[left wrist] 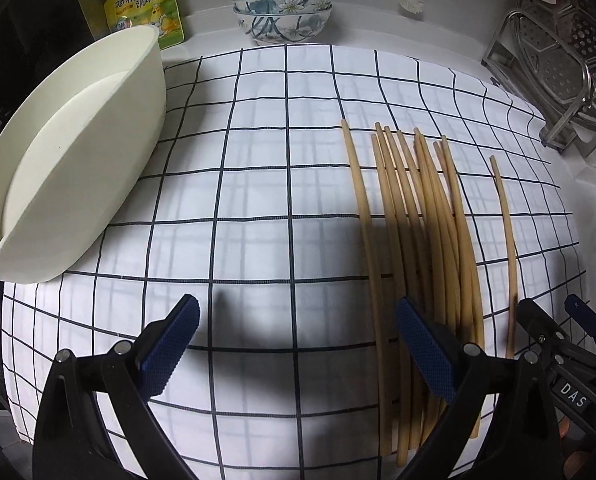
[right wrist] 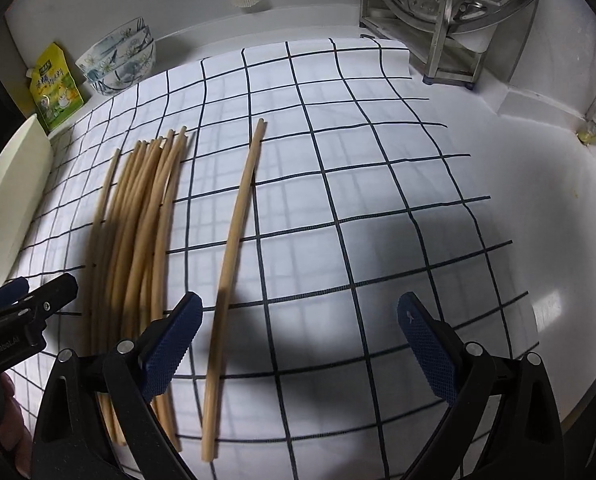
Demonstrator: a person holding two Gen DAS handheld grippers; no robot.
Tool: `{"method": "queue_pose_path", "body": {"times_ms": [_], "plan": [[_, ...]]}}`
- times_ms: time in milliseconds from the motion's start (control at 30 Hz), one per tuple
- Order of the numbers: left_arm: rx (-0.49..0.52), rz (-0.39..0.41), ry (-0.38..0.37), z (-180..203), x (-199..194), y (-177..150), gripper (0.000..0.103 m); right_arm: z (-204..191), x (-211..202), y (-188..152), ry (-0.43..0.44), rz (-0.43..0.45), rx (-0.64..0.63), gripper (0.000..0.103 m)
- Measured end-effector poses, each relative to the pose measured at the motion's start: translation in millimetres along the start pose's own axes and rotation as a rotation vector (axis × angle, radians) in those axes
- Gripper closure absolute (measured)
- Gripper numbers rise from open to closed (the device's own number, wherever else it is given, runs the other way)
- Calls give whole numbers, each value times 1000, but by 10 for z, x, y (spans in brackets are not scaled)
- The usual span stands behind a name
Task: Organize utensils
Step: 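Lower the left tool onto one chopstick and close it while the right tool grasps another, then carry the held chopsticks in both tools over the white oval basin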
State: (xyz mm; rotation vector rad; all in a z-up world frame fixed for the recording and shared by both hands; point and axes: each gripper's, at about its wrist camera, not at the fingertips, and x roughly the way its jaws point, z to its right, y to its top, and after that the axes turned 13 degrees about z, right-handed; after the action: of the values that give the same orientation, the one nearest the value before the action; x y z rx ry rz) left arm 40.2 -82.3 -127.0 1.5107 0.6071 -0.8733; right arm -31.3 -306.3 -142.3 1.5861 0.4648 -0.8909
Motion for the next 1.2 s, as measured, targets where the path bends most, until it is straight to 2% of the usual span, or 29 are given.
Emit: {"method": "queue_pose_path", "body": {"times_ms": [533, 633, 667, 733, 767, 800, 833, 867, 933, 967, 1000, 1033, 1200], "plan": [[45, 17, 53, 59, 134, -30, 6, -65, 90, -15, -9, 6, -64, 9], [34, 19, 53, 51, 142, -26, 6, -88, 88, -9, -1, 17, -80, 13], [34, 24, 54, 54, 140, -24, 7, -104, 79, -6, 6, 22, -89, 17], [42, 33, 45, 69, 126, -26, 16, -133, 52, 0, 20, 27, -110, 27], [46, 37, 33, 85, 115, -24, 20, -157, 36, 1, 30, 29, -122, 35], [46, 39, 24, 95, 102, -25, 27, -185, 22, 0, 39, 29, -136, 44], [45, 39, 13, 107, 93, -22, 37, -208, 11, -2, 47, 29, -148, 49], [45, 38, -5, 128, 78, -16, 42, -243, 0, -2, 60, 28, -164, 58], [64, 35, -19, 191, 57, -3, 67, -291, -6, 1, 79, 25, -185, 72], [73, 32, -26, 221, 47, -4, 74, -316, -8, 7, 86, 22, -197, 85], [85, 25, -34, 255, 44, 4, 87, -335, -3, 9, 86, 19, -204, 95], [92, 18, -39, 272, 44, 7, 95, -339, 0, 16, 90, 16, -205, 96], [80, -4, -68, 231, 40, 29, 96, -291, -8, 46, 127, 2, -160, 97]]}}
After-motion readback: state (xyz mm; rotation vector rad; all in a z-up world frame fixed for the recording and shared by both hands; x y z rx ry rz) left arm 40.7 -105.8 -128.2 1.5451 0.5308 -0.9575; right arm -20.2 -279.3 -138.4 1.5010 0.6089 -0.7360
